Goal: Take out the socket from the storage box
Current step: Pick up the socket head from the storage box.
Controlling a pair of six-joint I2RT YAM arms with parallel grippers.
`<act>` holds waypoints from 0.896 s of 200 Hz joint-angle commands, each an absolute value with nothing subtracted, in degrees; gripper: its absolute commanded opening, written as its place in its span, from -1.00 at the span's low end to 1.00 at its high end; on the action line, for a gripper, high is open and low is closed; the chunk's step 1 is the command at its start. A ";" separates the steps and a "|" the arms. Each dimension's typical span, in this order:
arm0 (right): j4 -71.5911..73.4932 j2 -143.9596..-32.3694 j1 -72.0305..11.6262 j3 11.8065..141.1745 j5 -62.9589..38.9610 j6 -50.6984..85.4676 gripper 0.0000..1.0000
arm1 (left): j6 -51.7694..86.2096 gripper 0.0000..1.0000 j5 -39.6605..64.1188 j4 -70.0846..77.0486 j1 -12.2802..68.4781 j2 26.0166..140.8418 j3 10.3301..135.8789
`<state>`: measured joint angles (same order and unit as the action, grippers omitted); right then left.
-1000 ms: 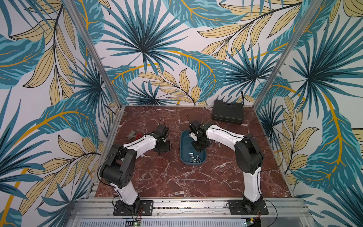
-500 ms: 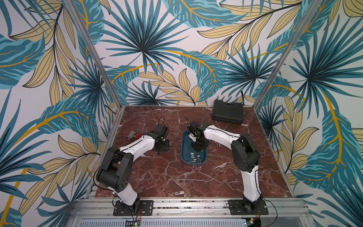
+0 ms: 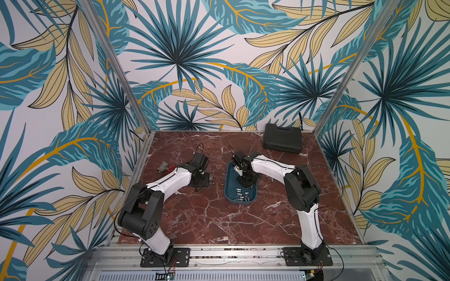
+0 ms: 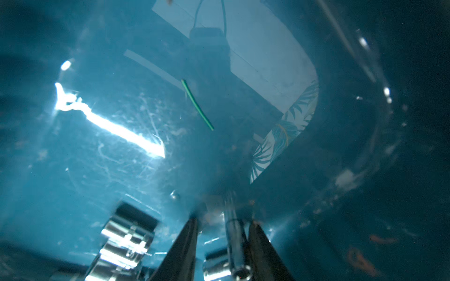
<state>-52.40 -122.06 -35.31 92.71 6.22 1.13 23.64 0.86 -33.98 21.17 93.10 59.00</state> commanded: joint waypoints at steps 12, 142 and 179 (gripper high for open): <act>-53.17 -123.31 -35.34 93.37 7.18 0.80 -0.40 | 23.64 -0.36 0.05 -34.63 21.26 91.41 59.06; -50.73 -108.73 -28.13 93.53 0.44 4.73 -0.71 | 22.19 -0.36 -1.91 -38.49 21.24 88.03 63.19; -50.12 -105.94 -22.40 89.48 0.40 6.18 -0.71 | 22.15 -0.36 -1.88 -38.50 21.25 87.36 63.06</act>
